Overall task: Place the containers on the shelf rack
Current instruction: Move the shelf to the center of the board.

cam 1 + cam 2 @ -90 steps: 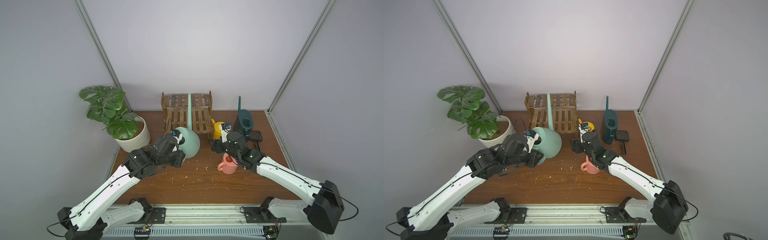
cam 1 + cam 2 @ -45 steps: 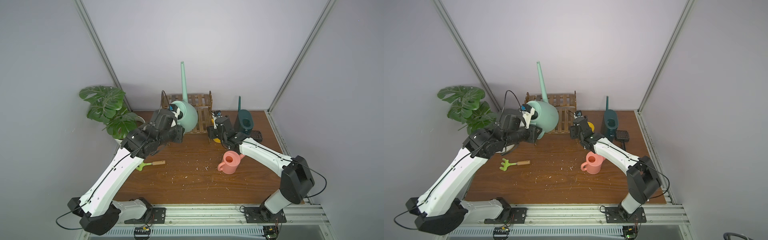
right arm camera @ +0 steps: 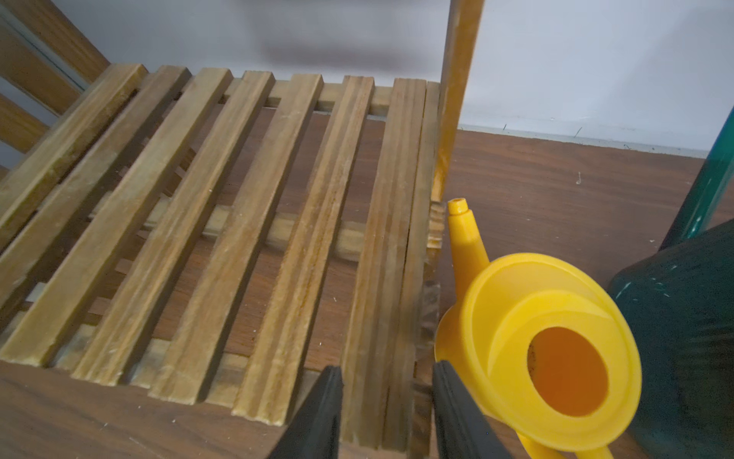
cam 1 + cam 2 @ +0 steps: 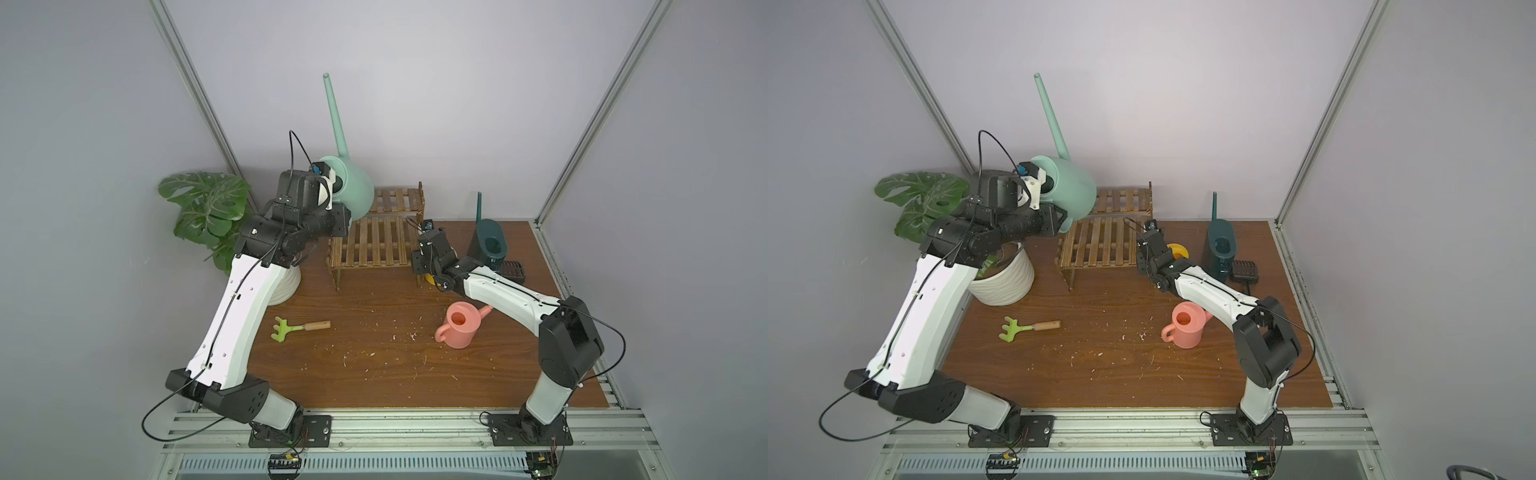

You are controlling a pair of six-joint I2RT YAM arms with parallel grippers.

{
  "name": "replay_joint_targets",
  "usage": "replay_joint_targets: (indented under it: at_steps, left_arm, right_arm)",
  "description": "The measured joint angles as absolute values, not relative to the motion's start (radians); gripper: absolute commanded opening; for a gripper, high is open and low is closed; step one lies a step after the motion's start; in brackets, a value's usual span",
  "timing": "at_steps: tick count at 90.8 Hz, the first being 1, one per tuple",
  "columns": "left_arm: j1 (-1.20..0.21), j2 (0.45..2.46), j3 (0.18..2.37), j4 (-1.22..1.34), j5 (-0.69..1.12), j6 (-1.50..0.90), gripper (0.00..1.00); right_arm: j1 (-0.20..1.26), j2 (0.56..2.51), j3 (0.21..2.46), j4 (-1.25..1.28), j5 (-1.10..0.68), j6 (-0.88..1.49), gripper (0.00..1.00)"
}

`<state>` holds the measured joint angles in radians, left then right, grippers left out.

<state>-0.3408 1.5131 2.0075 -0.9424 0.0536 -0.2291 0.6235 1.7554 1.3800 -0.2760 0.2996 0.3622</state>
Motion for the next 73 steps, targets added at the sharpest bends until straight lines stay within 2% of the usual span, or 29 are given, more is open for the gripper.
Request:
replay_joint_targets:
  at_steps: [8, 21, 33, 48, 73]
  left_arm:
    - [-0.322, 1.547, 2.037, -0.944, 0.065, -0.221, 0.18]
    - [-0.297, 1.584, 2.055, -0.944, 0.068, -0.208, 0.18]
    - [-0.292, 1.599, 2.055, -0.947, 0.068, -0.201, 0.18]
    - [-0.29, 1.6, 2.055, -0.95, 0.067, -0.196, 0.18]
    - [-0.289, 1.6, 2.054, -0.95, 0.068, -0.196, 0.18]
  right_arm:
    - [0.622, 1.761, 1.38, -0.278, 0.303, 0.367, 0.3]
    - [0.618, 1.761, 1.375, -0.28, 0.309, 0.382, 0.13]
    - [0.619, 1.759, 1.364, -0.268, 0.324, 0.407, 0.05]
    - [0.626, 1.742, 1.335, -0.247, 0.334, 0.413, 0.0]
    - [0.656, 1.696, 1.275, -0.229, 0.364, 0.45, 0.0]
